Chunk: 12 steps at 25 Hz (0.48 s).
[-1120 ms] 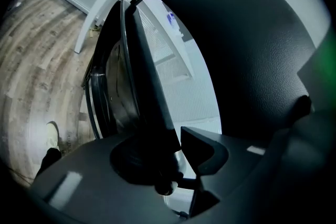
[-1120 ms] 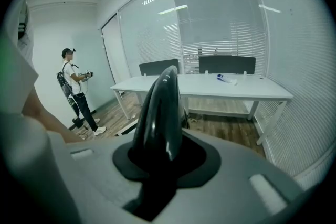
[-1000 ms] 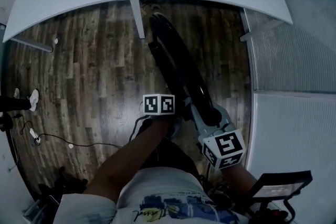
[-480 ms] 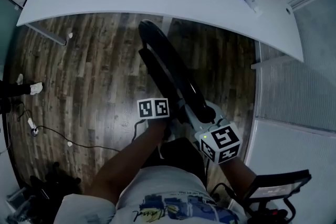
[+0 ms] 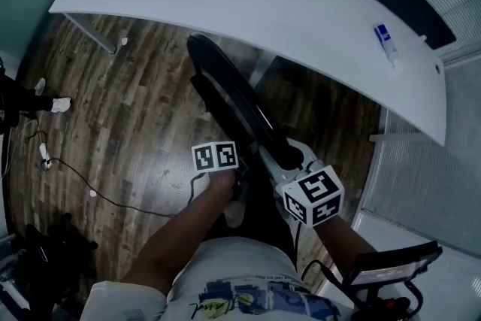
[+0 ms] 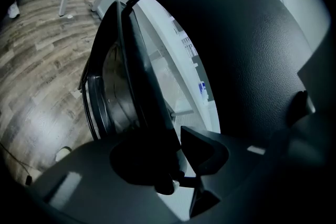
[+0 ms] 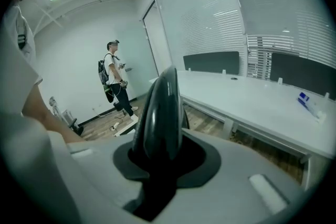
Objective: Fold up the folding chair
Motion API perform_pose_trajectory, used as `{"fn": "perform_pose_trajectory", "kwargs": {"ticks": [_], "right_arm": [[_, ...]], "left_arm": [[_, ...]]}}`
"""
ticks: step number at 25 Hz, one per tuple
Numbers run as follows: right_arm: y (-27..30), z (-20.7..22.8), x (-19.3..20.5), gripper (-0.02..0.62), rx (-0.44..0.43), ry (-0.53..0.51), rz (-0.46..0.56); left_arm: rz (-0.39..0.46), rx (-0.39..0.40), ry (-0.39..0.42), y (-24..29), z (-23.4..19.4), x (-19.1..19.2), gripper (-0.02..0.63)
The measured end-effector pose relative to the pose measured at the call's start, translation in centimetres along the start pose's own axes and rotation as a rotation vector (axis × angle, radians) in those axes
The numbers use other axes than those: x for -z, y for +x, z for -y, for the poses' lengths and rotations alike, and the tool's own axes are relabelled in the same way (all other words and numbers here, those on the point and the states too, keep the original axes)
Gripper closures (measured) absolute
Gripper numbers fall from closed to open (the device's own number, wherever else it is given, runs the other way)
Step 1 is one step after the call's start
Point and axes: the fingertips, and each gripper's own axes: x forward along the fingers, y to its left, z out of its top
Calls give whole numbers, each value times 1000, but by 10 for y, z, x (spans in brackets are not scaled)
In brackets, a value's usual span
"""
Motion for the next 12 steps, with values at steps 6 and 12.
{"fn": "perform_pose_trajectory", "kwargs": {"ticks": [6,12], "right_arm": [[25,35,-22,515,-136,-92,-25],[45,94,-37,515,-265,-154,-62]], "left_arm": [[130,-42,-96,24,0,-43,451],[244,-91,-181,68,7,-77,451]]}}
